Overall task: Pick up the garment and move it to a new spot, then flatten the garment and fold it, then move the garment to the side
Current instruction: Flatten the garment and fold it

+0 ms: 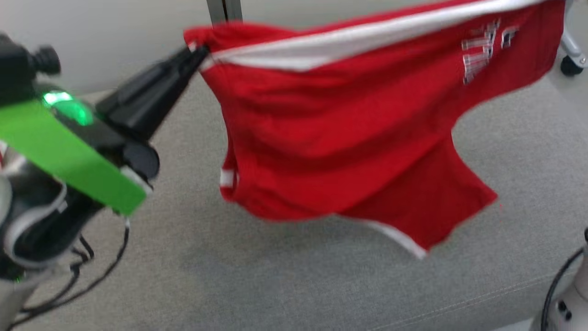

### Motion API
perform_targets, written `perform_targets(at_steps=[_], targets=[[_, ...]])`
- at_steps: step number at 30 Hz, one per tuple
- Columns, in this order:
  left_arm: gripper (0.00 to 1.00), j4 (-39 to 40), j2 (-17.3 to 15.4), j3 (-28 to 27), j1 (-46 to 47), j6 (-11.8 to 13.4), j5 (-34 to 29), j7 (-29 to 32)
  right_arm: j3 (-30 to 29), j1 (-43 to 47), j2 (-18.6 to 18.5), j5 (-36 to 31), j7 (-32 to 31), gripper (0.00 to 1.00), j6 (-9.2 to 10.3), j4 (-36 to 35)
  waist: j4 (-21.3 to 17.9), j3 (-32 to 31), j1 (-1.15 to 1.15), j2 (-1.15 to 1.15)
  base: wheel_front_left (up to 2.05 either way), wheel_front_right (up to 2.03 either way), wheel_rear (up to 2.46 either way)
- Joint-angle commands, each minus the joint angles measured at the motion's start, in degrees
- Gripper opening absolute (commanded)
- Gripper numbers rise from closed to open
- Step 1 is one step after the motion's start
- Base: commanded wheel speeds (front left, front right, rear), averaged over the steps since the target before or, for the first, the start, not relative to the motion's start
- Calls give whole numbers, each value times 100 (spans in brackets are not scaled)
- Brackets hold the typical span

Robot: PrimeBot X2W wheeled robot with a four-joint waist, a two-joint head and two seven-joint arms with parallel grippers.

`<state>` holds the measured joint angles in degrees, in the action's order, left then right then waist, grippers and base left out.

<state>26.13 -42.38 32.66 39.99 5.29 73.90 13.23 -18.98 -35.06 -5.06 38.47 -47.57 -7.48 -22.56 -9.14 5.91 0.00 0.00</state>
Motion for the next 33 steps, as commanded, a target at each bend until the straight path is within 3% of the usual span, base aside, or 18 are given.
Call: perform_targets(at_steps=[1, 5, 11, 15, 19, 25, 29, 33], targets=[[0, -340, 95, -53, 503, -80, -105, 121, 63, -565, 63, -305, 164, 0, -2, 271, 149, 1271, 0, 0, 0, 0, 0], [0, -1816, 574, -32, 2098, -361, -641, 224, 112, -2482, 208, -1210, 1117, 0, -1, 1652, 165, 2036, 0, 0, 0, 0, 0], [0, -4317, 1574, 59, 3725, -862, -1548, -813, 233, -4222, 205, -1476, 2995, 0, 4, 4225, 131, 2477, 0, 0, 0, 0, 0], [0, -5445, 1854, 309, 3906, -1124, -1906, -1451, 543, -4433, 202, -1207, 3890, 0, 3, 5575, -6, 2616, 0, 0, 0, 0, 0], [0, -6187, 2048, 523, 3252, -1247, -1773, -2016, 914, -3840, 196, -1054, 4523, 0, 4, 6360, -41, 2524, 0, 0, 0, 0, 0], [0, -6289, 2269, 901, 1870, -1276, -1370, -2634, 1062, -2244, 107, -893, 4901, 0, 4, 6199, 86, 2026, 0, 0, 0, 0, 0], [0, -5781, 2215, 1115, 945, -1277, -1072, -2786, 1108, -994, -92, -496, 4807, 0, 4, 5414, 173, 1664, 0, 0, 0, 0, 0], [0, -5261, 2067, 1264, -196, -1266, -1093, -2847, 946, 540, -305, -108, 4585, 0, 7, 4502, 248, 916, 0, 0, 0, 0, 0]])
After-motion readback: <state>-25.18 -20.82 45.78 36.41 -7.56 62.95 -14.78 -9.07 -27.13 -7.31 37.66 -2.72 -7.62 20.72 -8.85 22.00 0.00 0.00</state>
